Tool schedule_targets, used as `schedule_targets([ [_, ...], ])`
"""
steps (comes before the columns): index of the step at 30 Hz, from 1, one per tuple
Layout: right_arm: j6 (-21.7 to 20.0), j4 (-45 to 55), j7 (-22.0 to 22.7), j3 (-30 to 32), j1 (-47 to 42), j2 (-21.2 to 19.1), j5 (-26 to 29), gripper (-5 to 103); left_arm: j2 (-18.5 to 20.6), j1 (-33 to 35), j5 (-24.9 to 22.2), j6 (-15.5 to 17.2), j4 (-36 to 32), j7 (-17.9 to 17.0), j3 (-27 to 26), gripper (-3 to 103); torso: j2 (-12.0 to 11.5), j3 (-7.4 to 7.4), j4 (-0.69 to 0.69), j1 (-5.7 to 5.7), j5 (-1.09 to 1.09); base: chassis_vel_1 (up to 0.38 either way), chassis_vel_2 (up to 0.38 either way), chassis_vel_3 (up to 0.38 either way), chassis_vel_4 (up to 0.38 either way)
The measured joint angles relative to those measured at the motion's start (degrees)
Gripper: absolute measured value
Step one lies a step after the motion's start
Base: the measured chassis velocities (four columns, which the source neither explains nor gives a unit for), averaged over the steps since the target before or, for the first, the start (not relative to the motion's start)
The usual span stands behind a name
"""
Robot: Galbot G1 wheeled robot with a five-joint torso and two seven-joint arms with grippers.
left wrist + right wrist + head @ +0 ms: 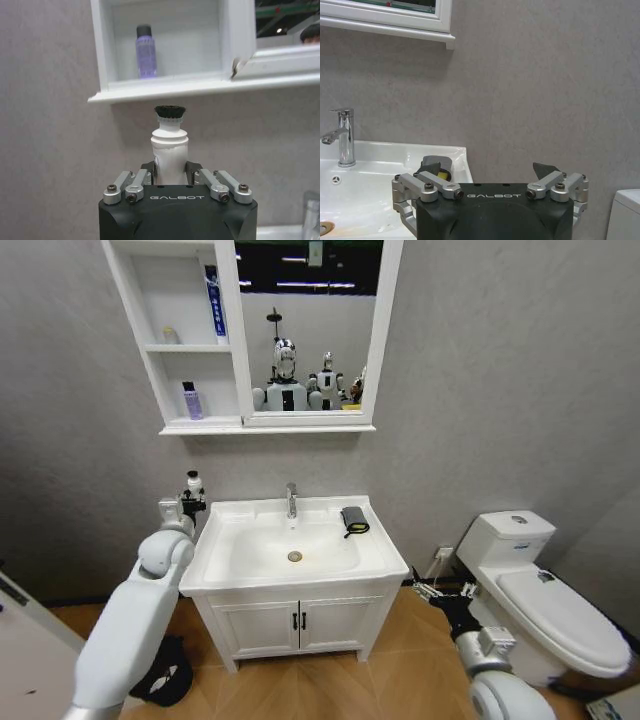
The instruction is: Move facial cleanser and shampoo from washbasin to cabinet, then wipe washbasin with towel.
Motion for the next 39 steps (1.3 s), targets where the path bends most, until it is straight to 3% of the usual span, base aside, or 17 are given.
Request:
schedule_targets([
  [2, -0.02, 0.00, 0.01, -0.08, 0.06, -0.11, 0.00, 100, 0.65, -2.09, -2.10, 1.11, -0.80, -1.00, 0.80, 32, 0.00, 0.00, 0.00, 0.00, 0.00, 0.000, 0.000, 0.000, 0.000],
  [5, -0.27, 0.38, 0.10, -0.18, 0.07, -0.44, 0.00, 100, 1.96, -10.67, -8.04, 3.25, 0.61, -3.21, 4.92, 32, 0.00, 0.01, -0.01, 0.00, -0.03, 0.000, 0.000, 0.000, 0.000],
  [6, -0.27, 0.38, 0.10, -0.18, 0.07, -0.44, 0.00, 100, 1.96, -10.67, -8.04, 3.25, 0.61, -3.21, 4.92, 32, 0.00, 0.01, -0.01, 0.00, -0.03, 0.000, 0.000, 0.000, 0.000],
  [9, -0.50, 0.85, 0.15, -0.12, -0.02, -0.49, 0.05, 100, 1.40, -22.25, -10.19, 3.59, 6.76, -3.71, 9.73, 32, 0.00, 0.01, -0.02, 0.00, 0.03, 0.000, 0.000, 0.000, 0.000],
  [10, -0.50, 0.85, 0.15, -0.12, -0.02, -0.49, 0.05, 100, 1.40, -22.25, -10.19, 3.59, 6.76, -3.71, 9.73, 32, 0.00, 0.01, -0.02, 0.00, 0.03, 0.000, 0.000, 0.000, 0.000],
  [13, -0.56, 0.96, 0.18, 0.17, -0.11, -0.42, 0.13, 100, -0.53, -31.62, -10.43, 3.63, 14.95, -3.48, 14.43, 32, -0.01, 0.01, -0.02, 0.01, 0.02, 0.000, 0.000, 0.000, 0.000],
  [16, -0.56, 0.97, 0.20, 0.37, -0.12, -0.35, 0.19, 100, -1.79, -35.75, -10.24, 3.57, 18.86, -3.01, 16.21, 32, -0.01, 0.02, -0.01, 0.01, 0.00, 0.000, 0.000, 0.000, 0.000],
  [20, -0.52, 0.82, 0.21, 0.76, -0.27, 0.00, 0.27, 100, -5.10, -43.77, -7.52, 2.36, 28.24, -0.72, 18.91, 32, -0.01, 0.02, -0.01, 0.01, 0.00, 0.000, 0.000, 0.000, 0.000],
  [24, -0.40, 0.81, 0.21, 0.97, -0.75, 0.36, 0.44, 100, -6.59, -47.32, -5.03, 1.60, 34.05, 1.36, 19.81, 32, 0.00, 0.01, -0.01, 0.01, 0.02, 0.000, 0.000, 0.000, 0.000],
  [27, -0.23, 0.67, 0.20, 1.00, -0.95, 0.45, 0.45, 100, -7.22, -48.53, -3.81, 1.35, 36.85, 2.20, 20.15, 32, 0.00, 0.01, -0.01, 0.01, 0.00, 0.000, 0.000, 0.000, 0.000],
  [30, -0.13, 0.41, 0.19, 1.01, -0.73, 0.43, 0.45, 100, -8.94, -50.71, 0.33, 0.41, 42.70, 4.61, 20.57, 32, -0.01, 0.01, 0.00, 0.01, -0.01, 0.000, 0.000, 0.000, 0.000],
  [39, 0.25, -0.10, 0.20, 1.49, -1.19, 0.64, 0.42, 100, -12.07, -54.85, 3.82, -1.28, 51.20, 8.07, 21.63, 32, -0.01, 0.01, -0.02, 0.01, 0.02, 0.000, 0.000, 0.000, 0.000],
])
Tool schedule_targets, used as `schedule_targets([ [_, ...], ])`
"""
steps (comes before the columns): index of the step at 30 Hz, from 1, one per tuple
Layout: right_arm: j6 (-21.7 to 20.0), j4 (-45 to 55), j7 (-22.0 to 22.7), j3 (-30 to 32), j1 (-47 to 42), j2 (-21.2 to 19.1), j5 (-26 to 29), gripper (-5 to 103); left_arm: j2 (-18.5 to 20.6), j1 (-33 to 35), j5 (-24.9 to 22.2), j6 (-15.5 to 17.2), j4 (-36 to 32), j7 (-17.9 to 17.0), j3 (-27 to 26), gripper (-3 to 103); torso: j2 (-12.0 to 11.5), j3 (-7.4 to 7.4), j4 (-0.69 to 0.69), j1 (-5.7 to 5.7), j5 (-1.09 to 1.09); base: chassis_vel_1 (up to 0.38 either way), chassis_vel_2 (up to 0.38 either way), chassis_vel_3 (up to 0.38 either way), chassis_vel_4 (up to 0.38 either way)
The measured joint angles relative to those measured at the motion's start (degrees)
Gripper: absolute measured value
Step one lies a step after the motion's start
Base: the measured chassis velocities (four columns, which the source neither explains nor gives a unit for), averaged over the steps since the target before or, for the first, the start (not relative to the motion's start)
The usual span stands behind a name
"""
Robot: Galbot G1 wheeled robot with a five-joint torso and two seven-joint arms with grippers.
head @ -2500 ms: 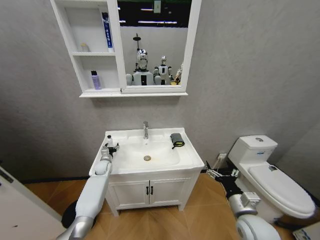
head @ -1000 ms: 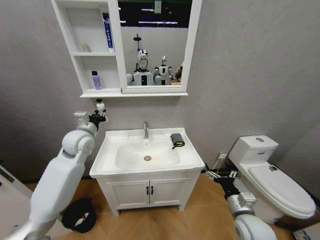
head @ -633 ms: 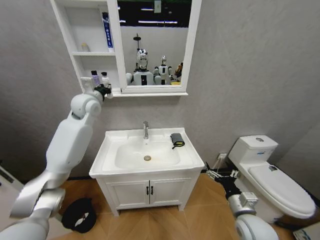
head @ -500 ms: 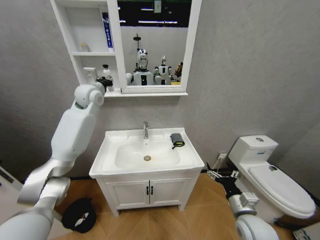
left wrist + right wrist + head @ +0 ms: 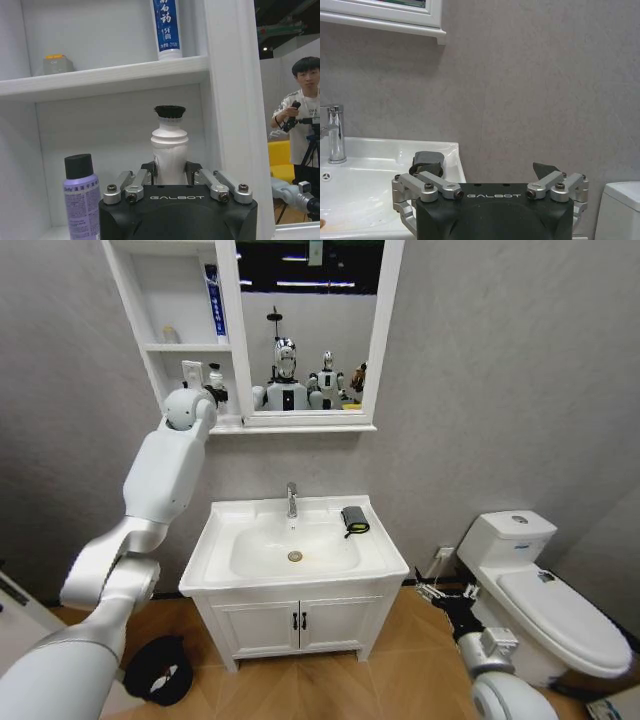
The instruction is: Move facial cleanser and shampoo from washbasin to cabinet, then wipe washbasin with towel.
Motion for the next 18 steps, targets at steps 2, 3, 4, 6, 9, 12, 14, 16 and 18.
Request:
schedule_targets([
  [2, 0.17, -0.12, 0.00, 0.34, -0.07, 0.01, 0.01, 100, -0.42, -0.53, 0.38, -0.20, 1.32, 0.60, 0.16, 32, 0.00, 0.00, 0.01, 0.00, -0.01, 0.000, 0.000, 0.000, 0.000],
  [3, 0.24, -0.14, 0.00, 0.43, -0.07, 0.01, 0.03, 100, -0.65, -0.79, 0.70, -0.43, 2.32, 1.00, 0.28, 32, 0.00, 0.00, 0.02, 0.00, -0.01, 0.000, 0.000, 0.000, 0.000],
  [4, 0.24, -0.14, 0.00, 0.43, -0.07, 0.01, 0.03, 100, -0.65, -0.79, 0.70, -0.43, 2.32, 1.00, 0.28, 32, 0.00, 0.00, 0.02, 0.00, -0.01, 0.000, 0.000, 0.000, 0.000],
  [6, 0.40, -0.13, 0.02, 0.19, -0.10, 0.16, 0.03, 100, -1.92, -1.72, 2.12, -2.10, 6.52, 2.22, 0.33, 32, 0.00, 0.00, 0.02, 0.00, -0.02, 0.000, 0.000, 0.000, 0.000],
  [9, 0.43, 0.07, 0.02, -0.14, -0.20, 0.21, -0.04, 100, -2.97, -2.55, 3.24, -3.29, 9.08, 2.84, -0.01, 32, 0.00, 0.00, 0.02, 0.00, -0.01, 0.000, 0.000, 0.000, 0.000],
  [12, 0.42, 0.15, 0.02, -0.15, -0.20, 0.13, -0.04, 100, -4.31, -3.70, 5.09, -4.86, 12.40, 3.50, -1.05, 31, 0.00, 0.00, 0.01, 0.00, -0.01, 0.000, 0.000, 0.000, 0.000],
  [14, 0.47, 0.23, 0.02, 0.15, -0.36, 0.02, 0.07, 100, -5.22, -4.56, 6.91, -5.72, 14.61, 4.23, -2.19, 31, 0.00, 0.00, 0.00, 0.00, -0.01, 0.000, 0.000, 0.000, 0.000],
  [16, 0.52, 0.22, 0.02, 0.26, -0.49, 0.00, 0.12, 100, -5.23, -4.66, 7.39, -5.82, 14.77, 4.34, -2.36, 31, 0.00, 0.00, 0.00, 0.00, 0.00, 0.000, 0.000, 0.000, 0.000],
  [18, 0.58, 0.22, 0.02, 0.34, -0.58, 0.00, 0.15, 100, -5.22, -4.67, 7.80, -5.87, 14.84, 4.41, -2.48, 31, 0.00, 0.00, 0.01, 0.00, -0.01, 0.000, 0.000, 0.000, 0.000],
])
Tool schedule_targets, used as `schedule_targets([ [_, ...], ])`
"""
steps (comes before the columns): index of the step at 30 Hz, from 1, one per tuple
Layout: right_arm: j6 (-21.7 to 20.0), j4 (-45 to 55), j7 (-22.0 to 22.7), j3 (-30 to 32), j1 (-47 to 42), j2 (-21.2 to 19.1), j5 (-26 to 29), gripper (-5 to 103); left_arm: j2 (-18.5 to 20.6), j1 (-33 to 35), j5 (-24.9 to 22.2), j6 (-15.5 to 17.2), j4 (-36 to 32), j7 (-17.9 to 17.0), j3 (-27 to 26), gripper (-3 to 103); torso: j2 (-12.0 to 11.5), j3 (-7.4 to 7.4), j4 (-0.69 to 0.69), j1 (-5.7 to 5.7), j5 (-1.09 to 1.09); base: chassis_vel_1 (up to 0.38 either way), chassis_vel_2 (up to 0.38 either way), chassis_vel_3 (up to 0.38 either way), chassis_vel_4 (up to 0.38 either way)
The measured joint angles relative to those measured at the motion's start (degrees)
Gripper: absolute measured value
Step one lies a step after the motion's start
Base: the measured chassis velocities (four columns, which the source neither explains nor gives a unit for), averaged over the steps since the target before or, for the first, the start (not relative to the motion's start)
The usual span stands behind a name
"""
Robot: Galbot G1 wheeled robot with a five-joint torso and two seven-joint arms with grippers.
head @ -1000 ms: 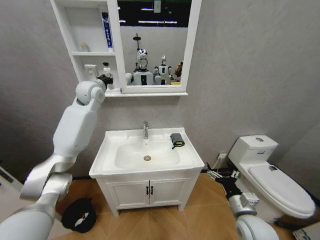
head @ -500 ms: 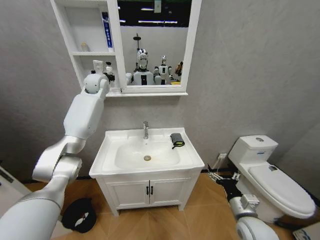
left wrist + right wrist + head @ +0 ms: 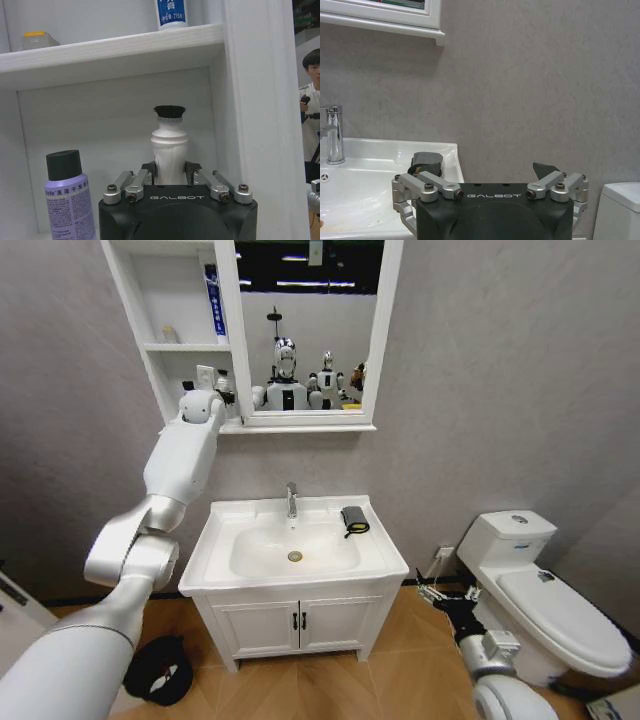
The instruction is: Move facial cleanser and shampoo from washbasin to cabinet, then wipe washbasin with towel.
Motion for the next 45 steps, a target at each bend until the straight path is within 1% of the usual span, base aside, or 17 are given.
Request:
schedule_targets([
  [6, 0.30, -0.01, 0.00, 0.03, -0.11, 0.09, 0.05, 100, 0.28, 0.00, 2.53, -0.59, 1.19, 0.24, -1.67, 31, 0.00, 0.00, 0.01, -0.01, -0.01, 0.000, 0.000, 0.000, 0.000],
  [21, 0.42, 0.07, 0.04, 0.11, -0.07, 0.14, 0.35, 100, -0.58, 0.12, 4.02, -1.60, 2.83, 0.55, -2.52, 31, 0.00, 0.00, 0.00, -0.01, 0.00, 0.000, 0.000, 0.000, 0.000],
  [22, 0.58, -0.07, 0.04, 0.12, -0.22, 0.21, 0.34, 100, -0.64, 0.16, 4.28, -1.61, 2.90, 0.51, -2.79, 28, 0.00, 0.00, 0.01, -0.01, 0.00, 0.000, 0.000, 0.000, 0.000],
  [23, 0.78, -0.19, 0.03, 0.12, -0.38, 0.32, 0.26, 100, -0.67, 0.28, 4.49, -1.62, 2.90, 0.42, -3.01, 36, 0.00, -0.01, 0.01, -0.01, 0.00, 0.000, 0.000, 0.000, 0.000],
  [24, 0.78, -0.19, 0.03, 0.12, -0.38, 0.32, 0.26, 100, -0.67, 0.28, 4.49, -1.62, 2.90, 0.42, -3.01, 36, 0.00, -0.01, 0.01, -0.01, 0.00, 0.000, 0.000, 0.000, 0.000],
  [26, 0.86, -0.24, -0.01, -0.02, -0.59, 0.44, 0.16, 100, -0.55, 0.58, 4.61, -1.54, 2.89, 0.29, -3.06, 48, 0.00, 0.00, 0.01, -0.01, -0.01, 0.000, 0.000, 0.000, 0.000],
  [27, 0.86, -0.24, -0.01, -0.02, -0.59, 0.44, 0.16, 100, -0.55, 0.58, 4.61, -1.54, 2.89, 0.29, -3.06, 48, 0.00, 0.00, 0.01, -0.01, -0.01, 0.000, 0.000, 0.000, 0.000],
  [29, 0.86, -0.25, -0.03, -0.09, -0.54, 0.40, 0.13, 100, -0.47, 0.61, 4.67, -1.46, 2.97, 0.28, -3.07, 58, 0.00, 0.00, 0.01, -0.01, 0.00, 0.000, 0.000, 0.000, 0.000],
  [30, 0.86, -0.25, -0.03, -0.09, -0.54, 0.40, 0.13, 100, -0.47, 0.61, 4.67, -1.46, 2.97, 0.28, -3.07, 58, 0.00, 0.00, 0.01, -0.01, 0.00, 0.000, 0.000, 0.000, 0.000],
  [32, 0.86, -0.29, -0.03, -0.14, -0.39, 0.31, 0.12, 100, -0.50, 0.59, 4.86, -1.44, 3.21, 0.24, -3.21, 70, 0.00, 0.00, 0.01, -0.01, -0.01, 0.000, 0.000, 0.000, 0.000],
  [33, 0.86, -0.29, -0.03, -0.14, -0.39, 0.31, 0.12, 100, -0.50, 0.59, 4.86, -1.44, 3.21, 0.24, -3.21, 70, 0.00, 0.00, 0.01, -0.01, -0.01, 0.000, 0.000, 0.000, 0.000],
  [35, 0.85, -0.35, -0.07, -0.24, -0.38, 0.25, 0.06, 100, -0.40, 0.57, 4.92, -1.45, 3.21, 0.24, -3.22, 81, 0.00, 0.00, 0.01, -0.01, 0.00, 0.000, 0.000, 0.000, 0.000],
  [36, 0.85, -0.35, -0.07, -0.24, -0.38, 0.25, 0.06, 100, -0.40, 0.57, 4.92, -1.45, 3.21, 0.24, -3.22, 81, 0.00, 0.00, 0.01, -0.01, 0.00, 0.000, 0.000, 0.000, 0.000],
  [38, 0.82, -0.40, -0.09, -0.38, -0.30, 0.20, 0.03, 100, -0.31, 0.56, 4.91, -1.44, 2.99, 0.25, -3.22, 90, 0.00, 0.00, 0.01, -0.01, -0.01, 0.000, 0.000, 0.000, 0.000],
  [39, 0.82, -0.40, -0.09, -0.38, -0.30, 0.20, 0.03, 100, -0.31, 0.56, 4.91, -1.44, 2.99, 0.25, -3.22, 90, 0.00, 0.00, 0.01, -0.01, -0.01, 0.000, 0.000, 0.000, 0.000],
  [41, 0.81, -0.53, -0.08, -0.40, -0.22, 0.17, 0.02, 100, 0.05, 0.79, 4.51, -1.21, 1.95, 0.24, -3.05, 100, 0.00, 0.00, 0.00, -0.01, 0.00, 0.000, 0.000, 0.000, 0.000],
  [45, 0.84, -0.78, -0.06, -0.33, -0.24, 0.15, -0.01, 100, 1.12, 1.77, 3.29, -0.11, -0.50, -0.07, -2.59, 100, 0.00, 0.00, 0.00, -0.01, -0.01, 0.000, 0.000, 0.000, 0.000],
])
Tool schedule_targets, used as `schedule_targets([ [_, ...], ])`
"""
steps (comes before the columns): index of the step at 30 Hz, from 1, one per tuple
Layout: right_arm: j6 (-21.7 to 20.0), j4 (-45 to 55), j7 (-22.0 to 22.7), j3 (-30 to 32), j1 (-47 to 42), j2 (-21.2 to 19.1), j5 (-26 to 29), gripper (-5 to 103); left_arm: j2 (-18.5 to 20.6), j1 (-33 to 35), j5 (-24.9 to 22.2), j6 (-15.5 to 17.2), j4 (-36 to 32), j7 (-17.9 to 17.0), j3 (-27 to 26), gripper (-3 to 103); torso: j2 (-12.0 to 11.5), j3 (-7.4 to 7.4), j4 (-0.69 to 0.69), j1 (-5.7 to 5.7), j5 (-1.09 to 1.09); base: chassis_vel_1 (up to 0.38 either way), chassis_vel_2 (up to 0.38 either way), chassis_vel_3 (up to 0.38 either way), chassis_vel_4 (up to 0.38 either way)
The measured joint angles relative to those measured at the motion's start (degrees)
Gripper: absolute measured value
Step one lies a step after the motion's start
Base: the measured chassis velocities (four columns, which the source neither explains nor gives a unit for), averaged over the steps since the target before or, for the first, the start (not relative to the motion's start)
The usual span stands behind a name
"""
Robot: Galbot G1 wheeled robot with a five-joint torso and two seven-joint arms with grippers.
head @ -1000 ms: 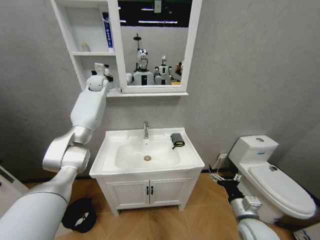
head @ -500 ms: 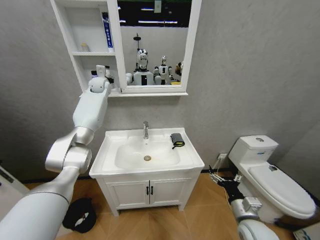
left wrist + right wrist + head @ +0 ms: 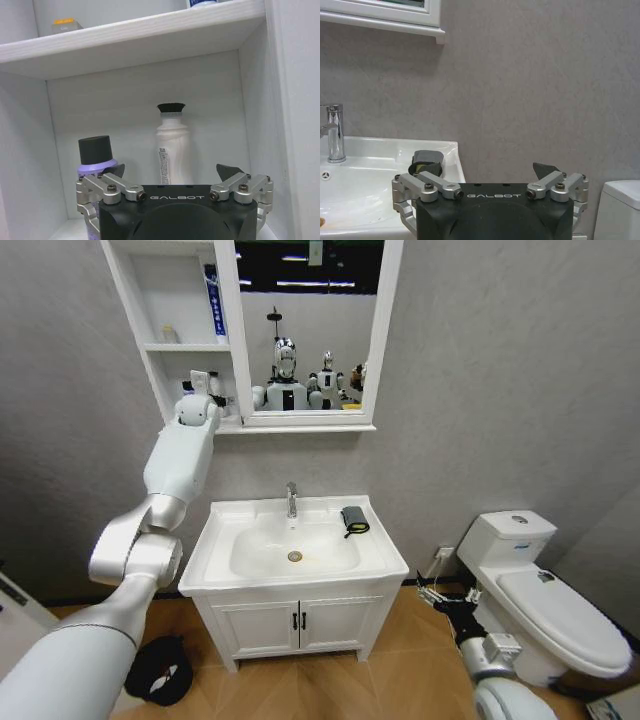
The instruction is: Move facial cleanser and shampoo from washbasin to cabinet, then wipe washbasin with towel.
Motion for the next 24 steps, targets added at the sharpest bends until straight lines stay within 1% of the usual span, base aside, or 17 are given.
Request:
schedule_targets([
  [2, 0.08, -0.24, 0.01, 0.15, 0.00, 0.00, -0.01, 100, 1.95, 1.79, -1.81, 1.58, -4.31, -0.69, 0.73, 100, 0.00, -0.01, 0.01, 0.00, 0.01, 0.000, 0.000, 0.000, 0.000],
  [3, 0.08, -0.24, 0.01, 0.15, 0.00, 0.00, -0.01, 100, 1.95, 1.79, -1.81, 1.58, -4.31, -0.69, 0.73, 100, 0.00, -0.01, 0.01, 0.00, 0.01, 0.000, 0.000, 0.000, 0.000],
  [6, 0.17, -0.48, 0.02, 0.17, 0.01, 0.02, -0.01, 100, 3.72, 3.62, -3.63, 2.69, -8.22, -1.82, 1.04, 100, 0.00, 0.00, 0.02, 0.00, -0.01, 0.000, 0.000, 0.000, 0.000],
  [9, 0.32, -0.66, 0.05, 0.06, 0.01, 0.16, -0.14, 100, 5.86, 6.59, -7.18, 4.96, -15.06, -4.43, 0.23, 100, 0.00, 0.00, 0.00, 0.00, 0.00, 0.000, 0.000, 0.000, 0.000],
  [10, 0.32, -0.66, 0.05, 0.06, 0.01, 0.16, -0.14, 100, 5.86, 6.59, -7.18, 4.96, -15.06, -4.43, 0.23, 100, 0.00, 0.00, 0.00, 0.00, 0.00, 0.000, 0.000, 0.000, 0.000],
  [12, 0.36, -0.63, 0.23, 0.13, -0.03, 0.15, -0.06, 100, 7.74, 9.49, -9.92, 6.55, -20.99, -6.52, -0.78, 100, 0.00, 0.00, -0.01, 0.00, 0.02, 0.000, 0.000, 0.000, 0.000],
  [13, 0.36, -0.63, 0.23, 0.13, -0.03, 0.15, -0.06, 100, 7.74, 9.49, -9.92, 6.55, -20.99, -6.52, -0.78, 100, 0.00, 0.00, -0.01, 0.00, 0.02, 0.000, 0.000, 0.000, 0.000],
  [14, 0.65, -0.35, 0.92, 0.20, 0.09, 0.03, 0.20, 100, 9.95, 13.01, -13.26, 8.10, -28.11, -8.58, -1.75, 100, 0.00, 0.00, 0.01, 0.00, -0.01, 0.000, 0.000, 0.000, 0.000],
  [15, 0.80, -0.10, 1.54, 0.13, 0.30, -0.03, 0.36, 100, 11.22, 15.33, -14.74, 8.52, -32.42, -9.46, -2.44, 100, 0.00, -0.01, 0.01, 0.00, -0.01, 0.000, 0.000, 0.000, 0.000],
  [16, 0.80, -0.10, 1.54, 0.13, 0.30, -0.03, 0.36, 100, 11.22, 15.33, -14.74, 8.52, -32.42, -9.46, -2.44, 100, 0.00, -0.01, 0.01, 0.00, -0.01, 0.000, 0.000, 0.000, 0.000],
  [17, 0.89, 0.51, 2.64, -0.22, 0.77, -0.04, 0.56, 100, 13.55, 19.89, -16.70, 9.19, -38.90, -10.73, -3.85, 100, 0.01, -0.02, 0.01, -0.01, 0.03, 0.000, 0.000, 0.000, 0.000],
  [18, 0.66, 0.98, 3.45, -0.47, 1.15, -0.10, 0.81, 100, 15.28, 23.07, -18.44, 9.44, -42.77, -11.65, -4.63, 100, 0.01, -0.01, 0.00, -0.01, -0.01, 0.000, 0.000, 0.000, 0.000],
  [19, 0.66, 0.98, 3.45, -0.47, 1.15, -0.10, 0.81, 100, 15.28, 23.07, -18.44, 9.44, -42.77, -11.65, -4.63, 100, 0.01, -0.01, 0.00, -0.01, -0.01, 0.000, 0.000, 0.000, 0.000],
  [20, -0.37, 1.75, 4.46, -0.85, 1.97, -0.41, 1.63, 100, 18.14, 28.55, -21.48, 9.81, -49.07, -13.20, -6.61, 100, 0.00, -0.01, 0.00, 0.00, -0.05, 0.000, 0.000, 0.000, 0.000],
  [21, -1.25, 2.24, 4.94, -1.06, 2.91, -0.84, 2.30, 100, 20.60, 33.94, -23.59, 9.83, -54.40, -14.28, -8.71, 100, 0.01, -0.01, 0.03, -0.01, 0.01, 0.000, 0.000, 0.000, 0.000],
  [22, -1.25, 2.24, 4.94, -1.06, 2.91, -0.84, 2.30, 100, 20.60, 33.94, -23.59, 9.83, -54.40, -14.28, -8.71, 100, 0.01, -0.01, 0.03, -0.01, 0.01, 0.000, 0.000, 0.000, 0.000],
  [24, -2.41, 2.58, 5.72, -1.80, 4.58, -1.78, 3.75, 100, 22.87, 42.00, -24.89, 9.61, -60.83, -14.78, -12.28, 100, 0.01, -0.01, 0.05, -0.01, -0.04, 0.000, 0.000, 0.000, 0.000],
])
